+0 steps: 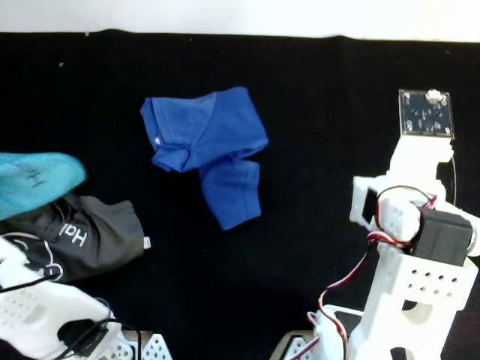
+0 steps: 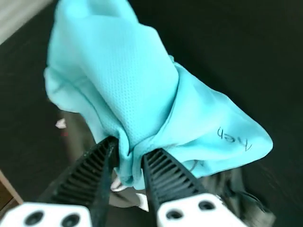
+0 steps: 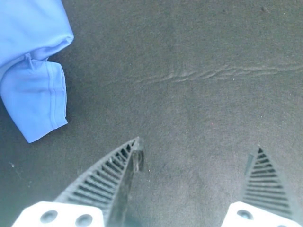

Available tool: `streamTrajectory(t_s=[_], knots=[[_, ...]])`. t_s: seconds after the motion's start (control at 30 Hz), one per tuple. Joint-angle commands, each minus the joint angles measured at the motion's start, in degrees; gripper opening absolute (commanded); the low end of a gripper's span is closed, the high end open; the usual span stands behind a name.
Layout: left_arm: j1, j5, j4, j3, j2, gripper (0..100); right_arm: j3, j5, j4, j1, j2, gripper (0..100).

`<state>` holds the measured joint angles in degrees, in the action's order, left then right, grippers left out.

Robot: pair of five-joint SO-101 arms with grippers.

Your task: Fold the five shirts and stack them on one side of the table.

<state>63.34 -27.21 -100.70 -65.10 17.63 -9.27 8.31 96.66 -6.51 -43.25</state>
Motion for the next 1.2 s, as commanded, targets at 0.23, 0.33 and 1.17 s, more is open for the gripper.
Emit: streamTrajectory(t_s=[0.23,0.33,1.17], knots=[[-1.5,-4.7,1.1,12.5,0.3,3,1.9,-0.5,0.1,-0.5,-0.1,33.5],[-4.0,-4.6,1.0,12.4,0.3,15,1.9,-0.5,0.3,-0.5,-0.1,33.5],[-33.0,4.3,-0.3,42.5,-14.5,28,7.7,-6.3,-9.6,22.6,21.8,33.5]])
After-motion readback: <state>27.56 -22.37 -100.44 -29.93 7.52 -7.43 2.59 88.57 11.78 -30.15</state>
